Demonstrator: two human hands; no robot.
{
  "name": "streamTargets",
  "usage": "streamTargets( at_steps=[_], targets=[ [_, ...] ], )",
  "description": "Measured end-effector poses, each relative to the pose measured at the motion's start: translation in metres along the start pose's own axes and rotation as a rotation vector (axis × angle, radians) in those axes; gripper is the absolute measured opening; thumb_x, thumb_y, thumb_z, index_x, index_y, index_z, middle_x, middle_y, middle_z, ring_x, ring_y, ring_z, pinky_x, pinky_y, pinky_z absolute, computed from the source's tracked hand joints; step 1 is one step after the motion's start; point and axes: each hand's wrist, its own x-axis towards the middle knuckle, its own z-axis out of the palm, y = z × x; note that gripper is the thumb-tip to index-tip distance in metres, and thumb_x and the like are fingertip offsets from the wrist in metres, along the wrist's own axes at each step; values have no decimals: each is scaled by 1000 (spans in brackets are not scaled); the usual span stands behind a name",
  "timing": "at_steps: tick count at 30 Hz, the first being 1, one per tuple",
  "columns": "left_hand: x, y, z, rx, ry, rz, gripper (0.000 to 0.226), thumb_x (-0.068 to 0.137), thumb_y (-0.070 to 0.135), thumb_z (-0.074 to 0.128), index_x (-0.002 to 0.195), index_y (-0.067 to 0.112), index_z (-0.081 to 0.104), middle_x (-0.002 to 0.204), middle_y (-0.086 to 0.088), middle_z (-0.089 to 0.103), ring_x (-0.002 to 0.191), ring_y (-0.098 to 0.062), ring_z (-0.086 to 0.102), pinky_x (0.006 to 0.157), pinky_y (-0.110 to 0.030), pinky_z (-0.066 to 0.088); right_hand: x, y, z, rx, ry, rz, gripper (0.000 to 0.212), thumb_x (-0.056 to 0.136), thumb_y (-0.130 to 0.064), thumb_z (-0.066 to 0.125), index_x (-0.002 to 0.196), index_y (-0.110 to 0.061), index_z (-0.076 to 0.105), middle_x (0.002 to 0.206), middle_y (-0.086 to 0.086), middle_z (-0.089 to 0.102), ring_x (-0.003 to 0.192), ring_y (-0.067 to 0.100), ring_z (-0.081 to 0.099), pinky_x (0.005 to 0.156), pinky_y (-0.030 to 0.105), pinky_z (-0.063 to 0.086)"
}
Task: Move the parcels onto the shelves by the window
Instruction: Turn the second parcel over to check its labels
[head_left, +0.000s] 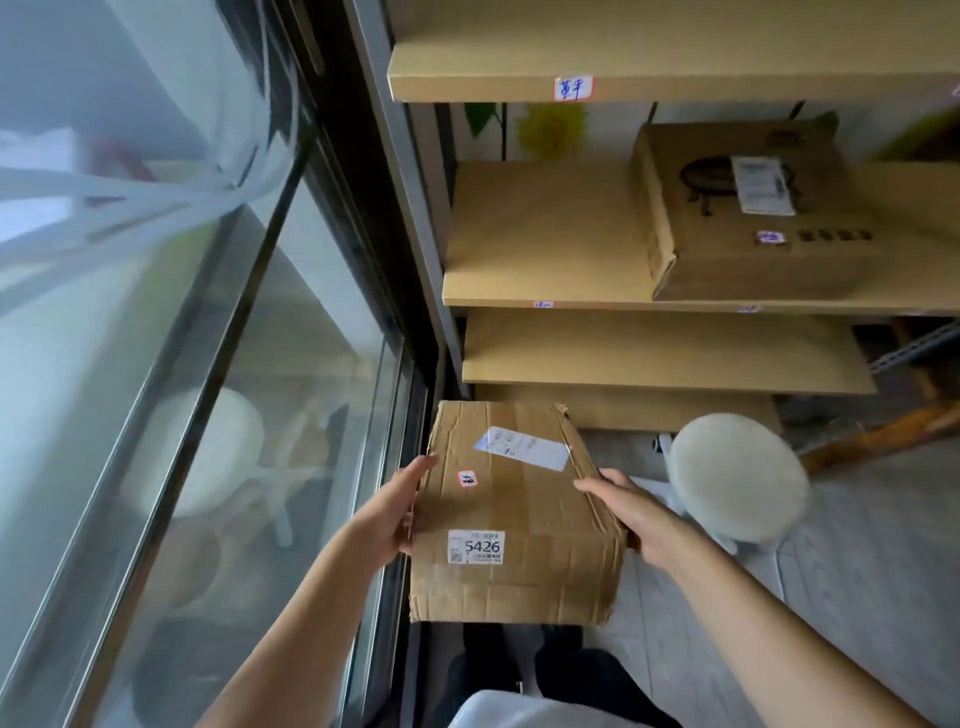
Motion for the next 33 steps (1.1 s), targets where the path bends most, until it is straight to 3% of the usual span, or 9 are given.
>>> streamTargets(
  at_steps=[3, 9, 13, 16, 19, 21, 27, 30, 33],
  targets=[
    [-16, 2, 5, -21, 16, 58, 78, 69, 70, 70, 129, 22, 59, 131, -13, 63, 119, -33, 62, 107, -53, 50, -15, -3, 2, 95, 46, -77, 56, 86, -48, 68, 130, -21, 47, 121, 9, 62, 112, 24, 61, 101, 44, 50],
    [-38, 11, 11, -58, 51, 165, 87, 61, 73, 66, 128, 19, 49, 133, -16, 58, 115, -27, 60, 104, -42, 46, -30, -21, -2, 158, 121, -254, 29, 94, -45, 61, 103, -18, 55, 114, 6, 62, 101, 13, 57, 82, 31, 46],
    [-48, 22, 15, -157, 73, 187, 64, 88, 58, 64, 135, 19, 43, 127, -13, 61, 104, -24, 62, 89, -42, 53, -33, -32, -5, 149, 157, -300, 50, 88, -57, 61, 118, -18, 49, 125, 9, 59, 113, 21, 56, 92, 39, 46],
    [-48, 27, 12, -181, 57, 202, 84, 73, 62, 72, 146, 32, 44, 142, -10, 59, 117, -29, 65, 96, -47, 56, -38, -40, -8, 146, 149, -325, 70, 79, -69, 59, 133, -27, 44, 136, 2, 55, 124, 24, 53, 103, 45, 45],
    [-37, 27, 7, -175, 64, 242, 59, 64, 66, 72, 117, 39, 70, 140, -12, 59, 116, -33, 68, 95, -54, 58, -49, -49, -9, 122, 132, -420, 40, 92, -59, 54, 125, -38, 46, 131, -7, 49, 120, 14, 46, 101, 37, 38],
    [-57, 35, 14, -158, 60, 301, 44, 70, 63, 69, 106, 38, 70, 133, -13, 61, 114, -32, 67, 94, -51, 58, -52, -52, -10, 143, 147, -452, 35, 96, -53, 52, 128, -39, 47, 128, -8, 49, 116, 12, 43, 96, 33, 34],
    [-76, 47, 27, -156, 11, 537, 38, 102, 39, 52, 131, 17, 40, 113, -10, 62, 91, -19, 65, 72, -33, 53, -67, -63, -9, 374, 124, -533, 48, 72, -66, 67, 110, -40, 54, 130, -3, 62, 127, 19, 51, 114, 49, 35],
    [-82, 53, 28, -132, -4, 610, 48, 98, 46, 58, 135, 25, 35, 123, -8, 61, 102, -20, 66, 84, -37, 56, -72, -72, -13, 389, 116, -597, 38, 90, -49, 63, 122, -35, 48, 131, -2, 59, 128, 18, 46, 108, 41, 33],
    [-86, 58, 24, -115, -16, 645, 81, 74, 64, 66, 144, 37, 37, 137, -2, 60, 122, -22, 63, 109, -48, 48, -79, -79, -15, 360, 112, -636, 45, 95, -44, 58, 135, -34, 42, 126, -8, 60, 115, 10, 49, 98, 38, 30]
  ],
)
